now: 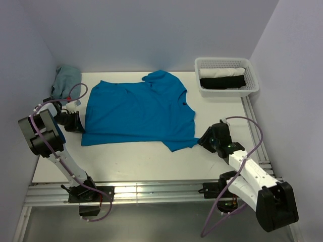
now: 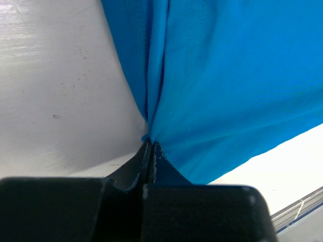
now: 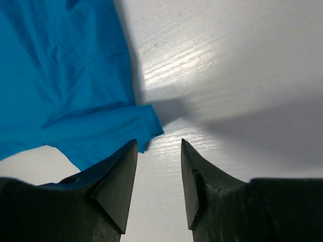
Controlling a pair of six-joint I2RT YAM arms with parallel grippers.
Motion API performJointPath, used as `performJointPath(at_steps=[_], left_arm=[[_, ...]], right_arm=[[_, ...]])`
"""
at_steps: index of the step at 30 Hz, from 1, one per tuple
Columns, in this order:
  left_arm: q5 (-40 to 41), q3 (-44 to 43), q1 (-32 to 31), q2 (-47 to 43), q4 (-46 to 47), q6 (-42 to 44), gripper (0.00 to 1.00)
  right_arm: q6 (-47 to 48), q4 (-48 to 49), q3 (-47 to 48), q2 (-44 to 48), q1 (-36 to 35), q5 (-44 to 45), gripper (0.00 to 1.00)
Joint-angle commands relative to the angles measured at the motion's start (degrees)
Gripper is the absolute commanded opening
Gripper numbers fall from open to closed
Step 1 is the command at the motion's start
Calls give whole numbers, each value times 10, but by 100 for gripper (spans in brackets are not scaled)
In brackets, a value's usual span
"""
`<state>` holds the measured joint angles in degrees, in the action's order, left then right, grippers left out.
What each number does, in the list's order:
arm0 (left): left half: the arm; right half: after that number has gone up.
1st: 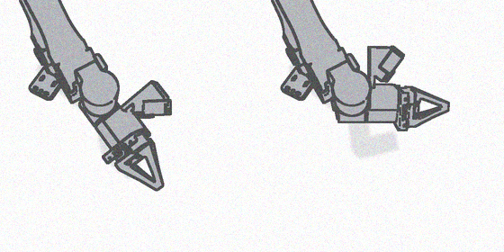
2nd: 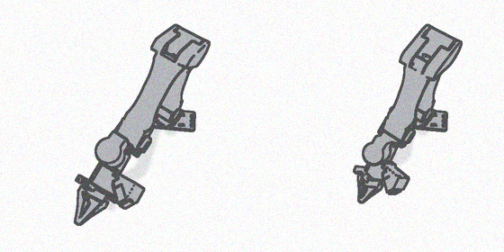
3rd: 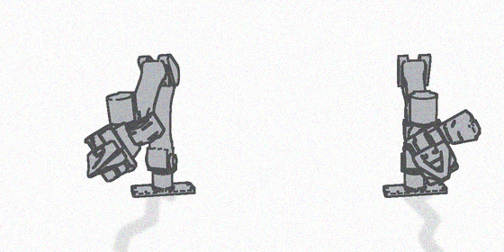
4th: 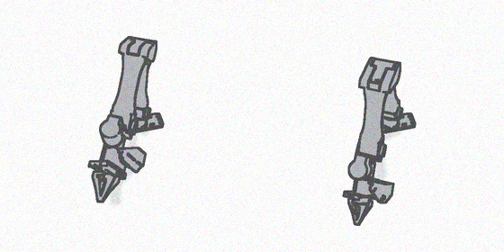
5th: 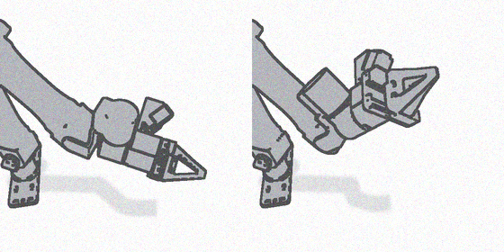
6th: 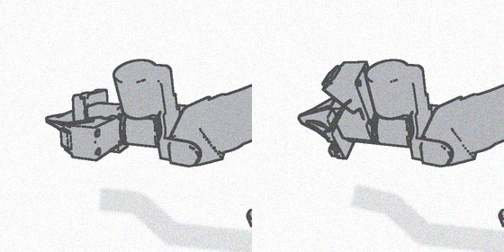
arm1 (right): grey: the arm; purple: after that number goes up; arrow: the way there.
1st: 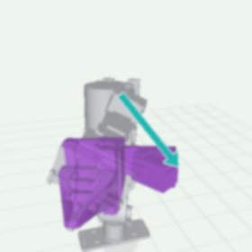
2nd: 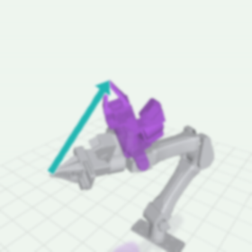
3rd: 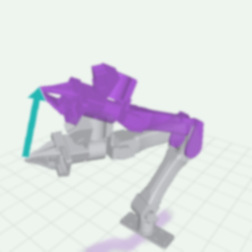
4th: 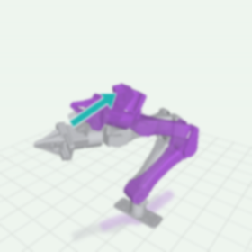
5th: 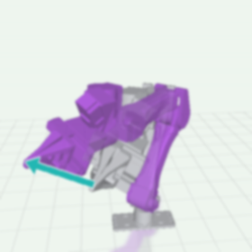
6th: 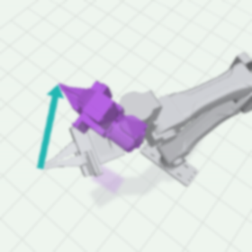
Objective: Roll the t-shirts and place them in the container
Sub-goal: Flatten the tshirt
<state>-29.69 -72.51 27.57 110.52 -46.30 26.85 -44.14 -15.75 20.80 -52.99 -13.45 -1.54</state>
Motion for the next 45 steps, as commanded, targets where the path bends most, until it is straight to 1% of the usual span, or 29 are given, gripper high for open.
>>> performJointPath(at_steps=[1,3,6,7,9,10,11,13,16,19,25,26,30,31,32,33,34,35,36,38,39,41,42,45], left_arm=[[19,-7,4,7,4,14,0],[17,-11,4,12,-4,18,0],[20,-15,1,15,-5,23,0],[20,-15,-1,16,-5,23,0],[19,-17,-1,18,-5,24,0],[19,-18,-2,19,-7,25,0],[19,-19,-2,19,-10,26,0],[18,-20,-3,19,-11,26,0],[20,-21,-3,16,-11,28,0],[21,-21,-3,17,-12,30,0],[22,-24,-3,21,-14,31,0],[21,-24,-4,20,-14,32,0],[20,-30,-5,23,-18,33,0],[22,-32,-6,24,-19,33,0],[24,-35,-7,26,-19,33,0],[24,-39,-6,30,-20,33,0],[25,-50,-7,33,-25,33,0],[28,-58,-7,36,-26,32,0],[31,-73,-6,43,-27,31,0],[44,-90,-6,53,-29,26,0],[45,-105,-2,64,-33,26,0],[52,-116,-2,74,-37,27,0],[48,-124,-2,85,-38,29,0],[27,-147,-9,102,-47,41,0]], right_arm=[[6,-23,15,32,-9,36,48],[20,-17,42,30,-6,40,50],[41,46,76,-18,4,1,51],[46,55,103,-65,4,-1,51],[61,86,124,-116,5,-7,52],[63,103,131,-141,13,-38,52],[64,120,143,-188,17,-50,51],[64,143,154,-243,25,-61,50],[54,155,152,-272,26,-59,49],[39,156,135,-278,30,-55,50],[-10,228,98,-306,37,-84,50],[-19,255,93,-312,37,-92,50],[-56,330,67,-341,38,-144,45],[-64,333,69,-345,38,-143,39],[-65,329,71,-342,38,-140,34],[-67,320,75,-335,39,-137,26],[-64,308,84,-315,44,-117,13],[-59,270,91,-302,47,-105,3],[-51,242,102,-288,52,-89,0],[-21,177,143,-244,63,-15,0],[-11,118,158,-230,64,12,0],[12,65,194,-201,66,65,0],[17,56,202,-198,66,73,0],[32,60,222,-208,62,61,0]])
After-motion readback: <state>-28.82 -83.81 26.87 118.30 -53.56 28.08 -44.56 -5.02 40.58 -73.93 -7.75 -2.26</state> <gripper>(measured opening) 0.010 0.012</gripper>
